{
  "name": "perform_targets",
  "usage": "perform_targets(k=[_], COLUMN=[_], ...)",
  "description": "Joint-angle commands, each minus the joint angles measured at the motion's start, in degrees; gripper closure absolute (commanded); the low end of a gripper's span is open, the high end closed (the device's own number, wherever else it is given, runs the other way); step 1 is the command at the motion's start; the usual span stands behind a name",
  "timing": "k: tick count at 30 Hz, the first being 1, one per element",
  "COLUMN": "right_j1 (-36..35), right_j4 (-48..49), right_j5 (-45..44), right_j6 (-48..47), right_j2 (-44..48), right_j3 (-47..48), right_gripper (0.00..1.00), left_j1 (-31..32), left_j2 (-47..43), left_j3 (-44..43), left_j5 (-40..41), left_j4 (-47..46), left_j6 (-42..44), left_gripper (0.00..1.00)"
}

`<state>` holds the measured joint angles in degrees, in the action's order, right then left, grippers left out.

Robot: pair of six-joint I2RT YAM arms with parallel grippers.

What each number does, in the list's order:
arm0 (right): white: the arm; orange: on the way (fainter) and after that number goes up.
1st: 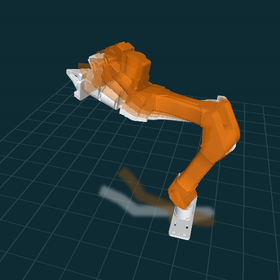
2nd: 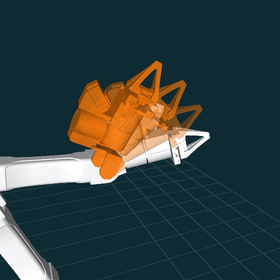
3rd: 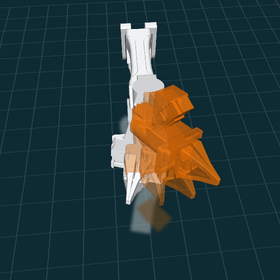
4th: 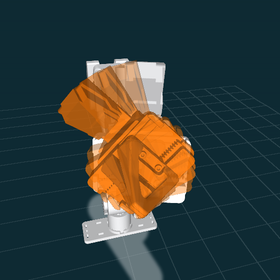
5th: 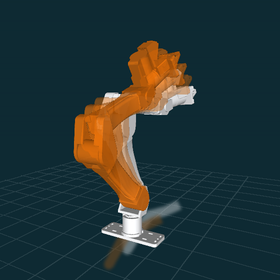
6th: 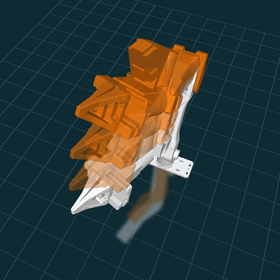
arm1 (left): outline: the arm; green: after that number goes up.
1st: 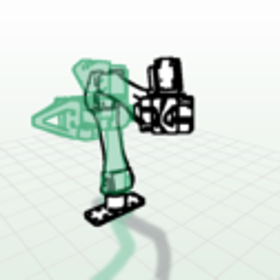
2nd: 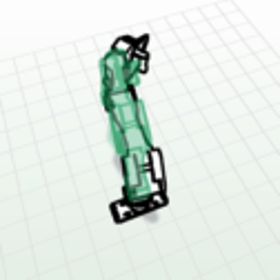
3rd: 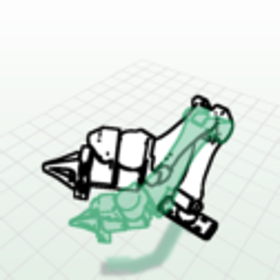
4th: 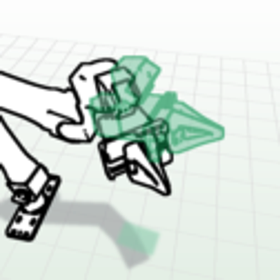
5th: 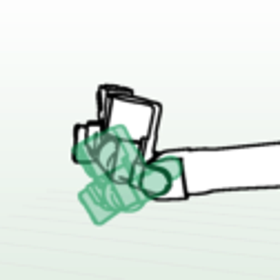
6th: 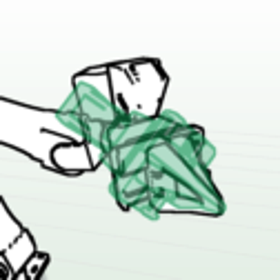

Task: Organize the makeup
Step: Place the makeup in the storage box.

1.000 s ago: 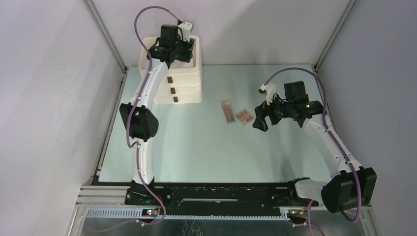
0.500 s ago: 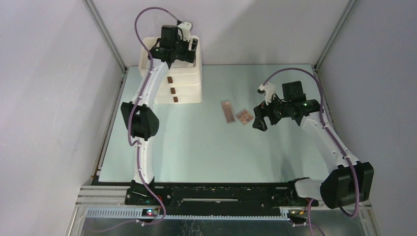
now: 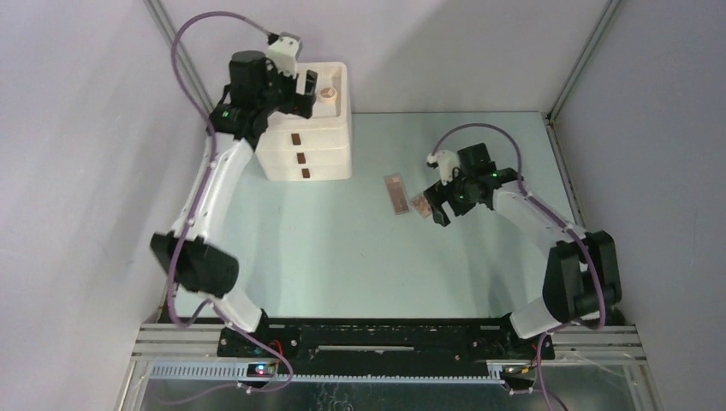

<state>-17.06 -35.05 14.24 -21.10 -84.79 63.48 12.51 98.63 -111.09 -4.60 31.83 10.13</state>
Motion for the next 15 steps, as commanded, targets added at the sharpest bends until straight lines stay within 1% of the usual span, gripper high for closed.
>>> perform_targets(k=[1,4,7,12,15], right_j1=[-3.51,-3.73,-3.92,-4.79,-4.83], right_j4=[3.11,2.25,1.59,0.44,-0.24], right_j5=[-7.74,-7.72,-6.90,-7.42,-7.79], right_j6=[-0.69,-1.33,-1.60,-2.26,-2.28], right_j2=[-5.43,-10.94,-15.80,-21.99,-24.70], right_j3=[3.69,7.15,10.14,14.50,16.57], right_gripper=[0.00,0.00,0.00,0.00,0.00], left_j1=[-0.21,-0.14,-0.21,-0.21,-0.16], left_j2=[-12.28,-20.33,-25.74,-31.18,-32.91], left_j3=[14.13,23.15,29.94,36.45,38.15], left_j5=[-1.58,-2.54,-4.19,-6.92,-7.71], left_j4=[-6.55,-9.92,-11.78,-12.32,-12.40], left_j6=[2.71,3.05,2.99,2.70,2.48], left_gripper=[0.00,0.00,0.00,0.00,0.00])
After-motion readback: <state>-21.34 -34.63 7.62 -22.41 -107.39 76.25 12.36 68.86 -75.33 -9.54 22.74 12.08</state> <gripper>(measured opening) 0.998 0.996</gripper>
